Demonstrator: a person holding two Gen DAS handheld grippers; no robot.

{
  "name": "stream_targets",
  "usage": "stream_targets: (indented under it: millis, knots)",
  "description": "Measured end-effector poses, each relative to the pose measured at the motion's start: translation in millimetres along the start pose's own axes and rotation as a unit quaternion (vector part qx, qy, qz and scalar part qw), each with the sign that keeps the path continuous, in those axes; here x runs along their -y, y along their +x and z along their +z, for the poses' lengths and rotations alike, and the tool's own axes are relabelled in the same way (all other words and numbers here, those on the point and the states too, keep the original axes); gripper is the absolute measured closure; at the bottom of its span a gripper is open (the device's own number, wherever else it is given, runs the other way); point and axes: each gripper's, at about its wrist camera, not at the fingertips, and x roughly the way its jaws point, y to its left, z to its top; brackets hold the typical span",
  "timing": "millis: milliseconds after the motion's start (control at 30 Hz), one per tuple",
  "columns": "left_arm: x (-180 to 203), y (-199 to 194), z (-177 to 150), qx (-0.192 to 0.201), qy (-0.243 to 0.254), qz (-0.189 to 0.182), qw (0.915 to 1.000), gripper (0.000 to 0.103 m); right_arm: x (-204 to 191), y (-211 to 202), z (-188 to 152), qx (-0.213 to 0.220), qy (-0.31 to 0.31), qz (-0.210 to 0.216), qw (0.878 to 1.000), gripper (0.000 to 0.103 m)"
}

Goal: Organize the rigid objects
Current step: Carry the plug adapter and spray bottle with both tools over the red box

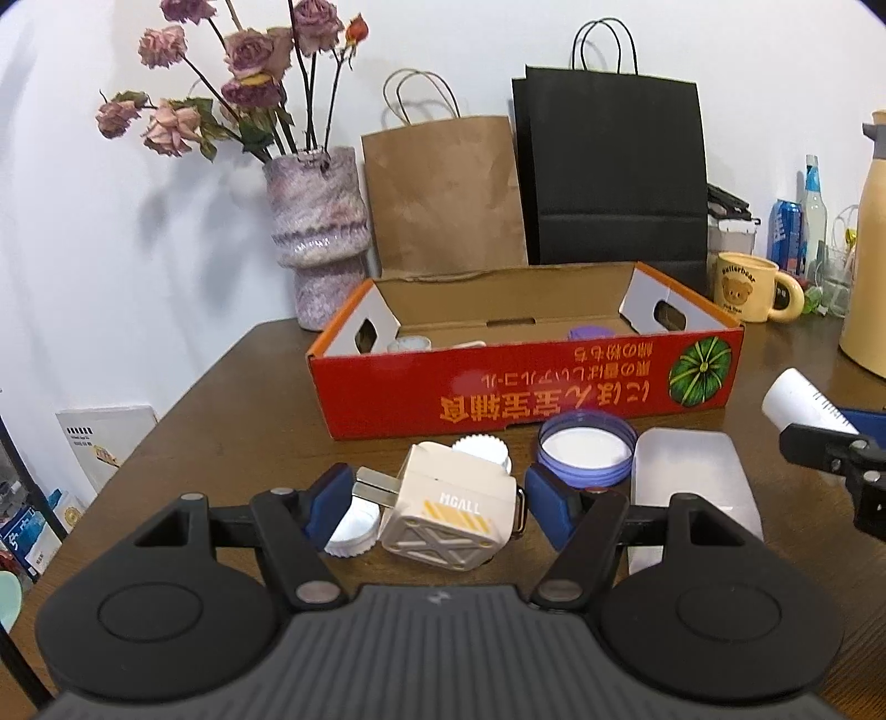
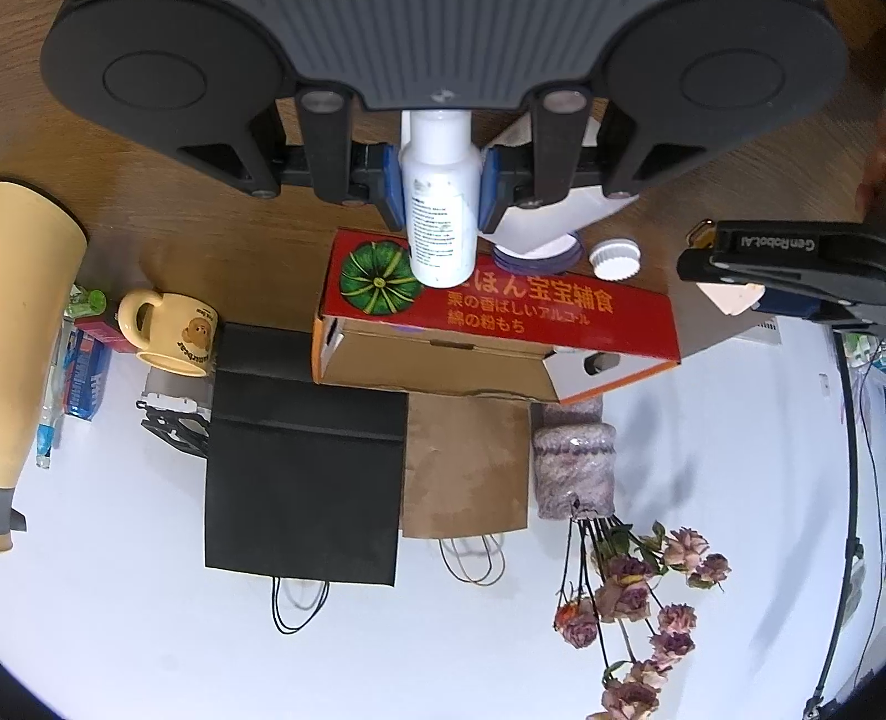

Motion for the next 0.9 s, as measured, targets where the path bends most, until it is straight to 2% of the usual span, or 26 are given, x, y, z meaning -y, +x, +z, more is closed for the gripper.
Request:
stream_targets:
  millis: [500, 900]
  knots:
    - [3.1, -14.2, 29.8, 0.027, -0.012, 0.000, 0.9996, 0.033, -11.8, -4.7, 24.9, 0.023, 0.006, 0.016, 1.000, 0.076]
    - [4.5, -1.1, 52.7, 0.033, -0.029, 0.007, 0.9990, 0.033, -10.4, 6.3, 48.7, 0.042, 0.011, 0.013, 0.999, 0.076]
